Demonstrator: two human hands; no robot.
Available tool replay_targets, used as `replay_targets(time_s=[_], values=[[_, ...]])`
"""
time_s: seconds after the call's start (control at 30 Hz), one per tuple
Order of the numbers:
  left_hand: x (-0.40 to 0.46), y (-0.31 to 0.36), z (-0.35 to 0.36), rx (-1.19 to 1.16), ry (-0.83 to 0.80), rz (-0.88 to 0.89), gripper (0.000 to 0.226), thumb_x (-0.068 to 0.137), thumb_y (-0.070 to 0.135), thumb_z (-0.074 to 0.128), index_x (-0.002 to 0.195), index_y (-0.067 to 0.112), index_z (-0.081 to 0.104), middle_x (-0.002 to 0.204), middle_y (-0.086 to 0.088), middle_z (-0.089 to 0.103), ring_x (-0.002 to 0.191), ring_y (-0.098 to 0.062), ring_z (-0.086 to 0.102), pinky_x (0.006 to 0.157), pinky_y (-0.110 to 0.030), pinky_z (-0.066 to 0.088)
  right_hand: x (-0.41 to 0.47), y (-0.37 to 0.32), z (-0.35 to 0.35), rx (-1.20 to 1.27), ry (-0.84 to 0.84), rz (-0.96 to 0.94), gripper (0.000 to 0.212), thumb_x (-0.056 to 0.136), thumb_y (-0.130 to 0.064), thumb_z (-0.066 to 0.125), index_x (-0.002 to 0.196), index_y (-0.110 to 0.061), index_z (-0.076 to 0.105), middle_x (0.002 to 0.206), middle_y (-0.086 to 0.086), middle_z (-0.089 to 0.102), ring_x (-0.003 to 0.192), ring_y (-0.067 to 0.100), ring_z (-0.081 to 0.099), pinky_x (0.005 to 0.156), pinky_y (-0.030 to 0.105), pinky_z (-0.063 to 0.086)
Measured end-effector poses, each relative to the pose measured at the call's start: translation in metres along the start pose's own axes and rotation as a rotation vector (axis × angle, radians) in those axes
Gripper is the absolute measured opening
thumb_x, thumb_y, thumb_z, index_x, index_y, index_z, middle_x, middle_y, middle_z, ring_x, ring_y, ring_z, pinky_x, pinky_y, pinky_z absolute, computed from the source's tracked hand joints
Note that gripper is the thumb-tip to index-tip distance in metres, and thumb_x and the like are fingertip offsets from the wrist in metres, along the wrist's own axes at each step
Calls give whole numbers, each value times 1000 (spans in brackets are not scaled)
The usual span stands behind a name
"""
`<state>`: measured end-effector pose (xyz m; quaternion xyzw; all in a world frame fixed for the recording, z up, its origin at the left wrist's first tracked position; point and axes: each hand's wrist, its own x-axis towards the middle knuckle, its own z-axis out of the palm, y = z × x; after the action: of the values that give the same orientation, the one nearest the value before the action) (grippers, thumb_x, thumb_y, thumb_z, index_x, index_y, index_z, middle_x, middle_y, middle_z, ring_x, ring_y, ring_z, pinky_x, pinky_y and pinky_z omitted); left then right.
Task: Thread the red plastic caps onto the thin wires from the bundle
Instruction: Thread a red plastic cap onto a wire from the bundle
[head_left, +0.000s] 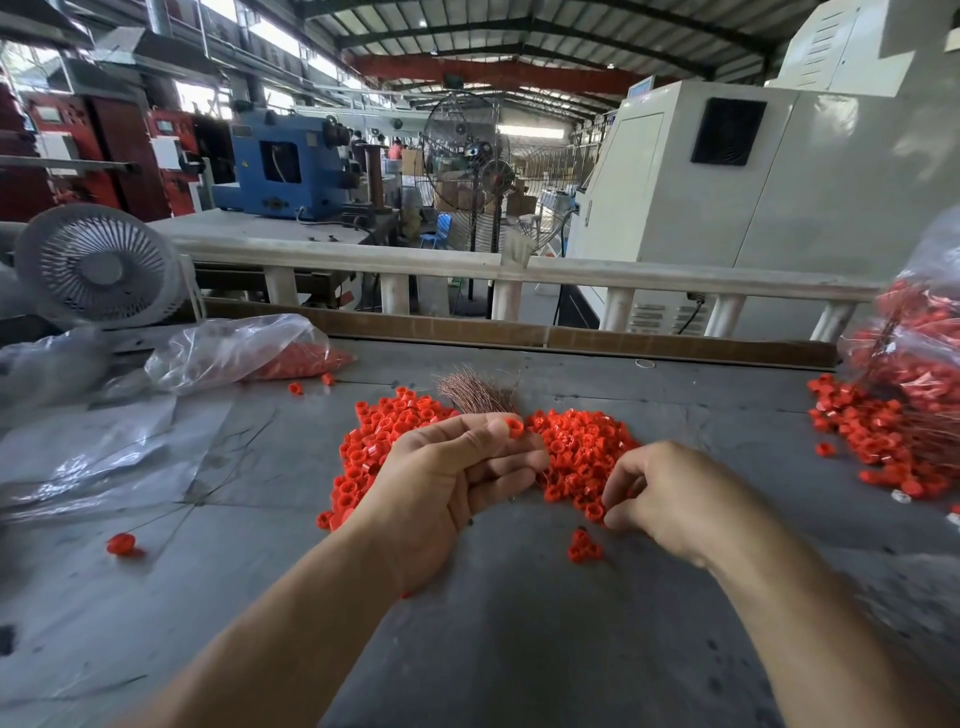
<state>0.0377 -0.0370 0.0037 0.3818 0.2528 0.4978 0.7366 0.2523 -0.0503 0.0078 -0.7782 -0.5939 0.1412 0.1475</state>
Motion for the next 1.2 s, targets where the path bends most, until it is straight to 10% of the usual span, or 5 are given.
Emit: replay_targets(time_s=[0.97,1.2], values=[[0,-4,-1,44,19,4,30,80,13,71,106,-2,69,103,-28,74,87,-30,77,67,-28,62,-8,-8,5,-164,166,-50,20,84,-35,71,65,-30,65,67,-12,66,67,8,62,48,24,34],[0,-4,0,56,20,15,28,80,13,70,103,-1,69,102,-28,74,86,-29,77,67,-29,62,-1,-15,9,694,257,-196,18,89,-13,72,72,-18,69,58,2,70,41,7,54,43,21,39]])
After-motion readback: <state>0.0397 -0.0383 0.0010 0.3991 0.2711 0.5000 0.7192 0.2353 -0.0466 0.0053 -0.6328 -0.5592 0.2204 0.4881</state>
